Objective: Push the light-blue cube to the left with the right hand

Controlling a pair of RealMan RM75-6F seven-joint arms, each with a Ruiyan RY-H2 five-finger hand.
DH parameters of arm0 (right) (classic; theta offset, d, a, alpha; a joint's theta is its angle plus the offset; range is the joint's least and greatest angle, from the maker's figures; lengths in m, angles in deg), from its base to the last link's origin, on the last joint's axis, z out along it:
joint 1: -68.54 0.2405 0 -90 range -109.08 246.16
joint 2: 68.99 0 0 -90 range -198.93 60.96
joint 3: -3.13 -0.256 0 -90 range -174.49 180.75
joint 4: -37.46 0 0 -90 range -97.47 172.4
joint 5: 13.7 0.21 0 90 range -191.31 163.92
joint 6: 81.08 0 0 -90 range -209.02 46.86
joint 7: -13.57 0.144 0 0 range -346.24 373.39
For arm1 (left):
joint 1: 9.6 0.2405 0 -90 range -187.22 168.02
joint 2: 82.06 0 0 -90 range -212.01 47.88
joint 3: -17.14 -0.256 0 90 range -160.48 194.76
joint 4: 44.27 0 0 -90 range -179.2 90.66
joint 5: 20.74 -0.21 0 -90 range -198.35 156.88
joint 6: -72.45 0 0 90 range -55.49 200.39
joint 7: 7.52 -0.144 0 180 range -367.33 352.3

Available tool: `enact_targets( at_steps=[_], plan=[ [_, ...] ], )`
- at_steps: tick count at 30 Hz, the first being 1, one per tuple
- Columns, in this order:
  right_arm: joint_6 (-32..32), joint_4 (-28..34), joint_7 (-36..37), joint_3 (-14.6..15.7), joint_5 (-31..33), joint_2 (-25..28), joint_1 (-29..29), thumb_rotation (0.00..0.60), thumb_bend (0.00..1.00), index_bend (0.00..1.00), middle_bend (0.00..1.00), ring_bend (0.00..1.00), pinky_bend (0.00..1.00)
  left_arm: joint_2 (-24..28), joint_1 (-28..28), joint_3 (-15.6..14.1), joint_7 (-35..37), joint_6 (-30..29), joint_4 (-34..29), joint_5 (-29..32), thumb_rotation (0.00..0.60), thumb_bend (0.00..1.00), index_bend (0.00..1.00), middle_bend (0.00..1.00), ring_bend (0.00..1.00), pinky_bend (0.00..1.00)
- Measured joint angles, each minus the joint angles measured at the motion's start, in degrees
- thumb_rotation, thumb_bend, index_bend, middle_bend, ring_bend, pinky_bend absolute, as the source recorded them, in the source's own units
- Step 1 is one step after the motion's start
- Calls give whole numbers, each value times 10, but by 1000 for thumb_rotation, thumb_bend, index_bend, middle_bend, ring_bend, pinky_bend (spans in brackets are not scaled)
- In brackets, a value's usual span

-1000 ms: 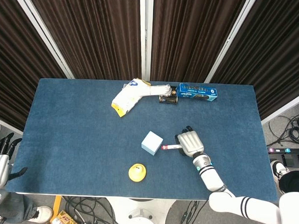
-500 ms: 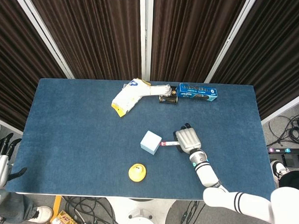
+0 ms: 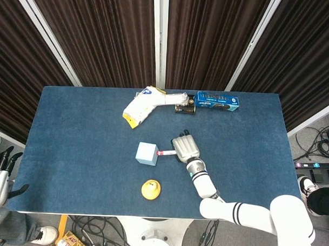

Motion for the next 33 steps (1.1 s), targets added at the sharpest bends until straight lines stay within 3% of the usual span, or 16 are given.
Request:
enact_targets(
  at_steps=[7, 13, 25, 29, 33],
  plan=[
    [-13, -8, -26, -7, 23, -22, 30, 600, 525, 736, 651, 248, 120, 0, 0, 0, -1, -1, -1, -1, 600, 62, 219, 155, 123, 94],
    [-31, 32, -19, 9, 9, 20, 13, 600, 523, 743, 650, 248, 119, -1, 0, 0, 5, -1, 3, -3, 600, 63, 219, 155, 123, 95],
    [-60, 119, 66, 106, -73, 180, -99, 600, 502, 671, 600, 224, 117, -10, -3, 2, 16, -1, 12, -7, 600, 63, 219, 155, 123, 95],
    [-60, 117, 101, 127, -97, 199, -127, 600, 449, 580, 535, 184, 103, -11, -5, 2, 15, 2, 13, -8, 600, 63, 219, 155, 123, 95],
    [-45, 98, 103, 135, -94, 198, -134, 600, 292, 403, 419, 100, 79, -13, -4, 2, 17, -2, 13, -11, 600, 63, 219, 155, 123, 95]
  ],
)
